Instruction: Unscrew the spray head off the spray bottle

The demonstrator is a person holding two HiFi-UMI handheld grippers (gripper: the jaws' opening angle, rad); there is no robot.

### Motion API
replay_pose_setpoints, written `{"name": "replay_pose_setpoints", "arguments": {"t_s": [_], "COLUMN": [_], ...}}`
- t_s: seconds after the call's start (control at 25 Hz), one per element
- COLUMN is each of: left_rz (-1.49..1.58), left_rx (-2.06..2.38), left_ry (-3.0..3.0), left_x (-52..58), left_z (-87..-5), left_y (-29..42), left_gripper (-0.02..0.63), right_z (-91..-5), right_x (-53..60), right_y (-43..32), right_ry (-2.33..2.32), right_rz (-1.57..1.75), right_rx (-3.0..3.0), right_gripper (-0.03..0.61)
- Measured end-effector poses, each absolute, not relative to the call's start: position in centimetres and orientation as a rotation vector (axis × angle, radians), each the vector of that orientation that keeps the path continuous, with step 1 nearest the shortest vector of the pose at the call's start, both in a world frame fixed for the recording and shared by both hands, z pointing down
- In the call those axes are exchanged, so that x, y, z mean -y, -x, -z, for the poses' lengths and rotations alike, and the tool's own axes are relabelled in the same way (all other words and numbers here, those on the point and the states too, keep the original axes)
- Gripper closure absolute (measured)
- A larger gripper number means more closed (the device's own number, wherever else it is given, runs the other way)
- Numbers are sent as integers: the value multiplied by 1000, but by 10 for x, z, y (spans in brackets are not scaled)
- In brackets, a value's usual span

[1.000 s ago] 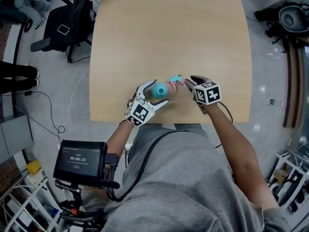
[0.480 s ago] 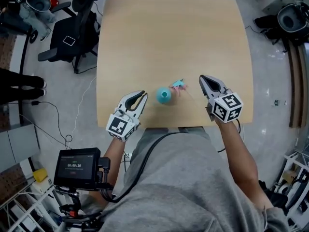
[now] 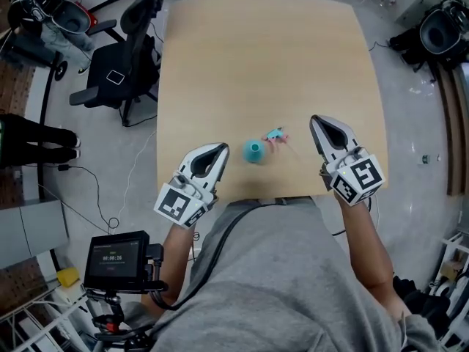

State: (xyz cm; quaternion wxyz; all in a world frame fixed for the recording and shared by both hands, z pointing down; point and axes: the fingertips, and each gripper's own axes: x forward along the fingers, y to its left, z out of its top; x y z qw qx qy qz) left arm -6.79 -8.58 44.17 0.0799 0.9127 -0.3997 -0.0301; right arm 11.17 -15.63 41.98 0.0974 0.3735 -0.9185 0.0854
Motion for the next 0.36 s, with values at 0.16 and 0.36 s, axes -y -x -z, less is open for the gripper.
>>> {"name": "replay_pose_setpoints", "arguments": {"t_s": [0.16, 0.36], "left_rz": [79, 79], "left_rx": [1200, 1162], "left_ry": [-2776, -2807], "left_x": [62, 32], "left_z": [-419, -402], "left_y": [60, 24], "left_gripper": [611, 611], "right_z": [-386, -353], "right_x": [129, 83], "right_y": [-120, -166], "right_ry": [-1117, -1201], "right_rz": [-190, -169], "right_rx": [2744, 2727], "right_gripper": [574, 574]}}
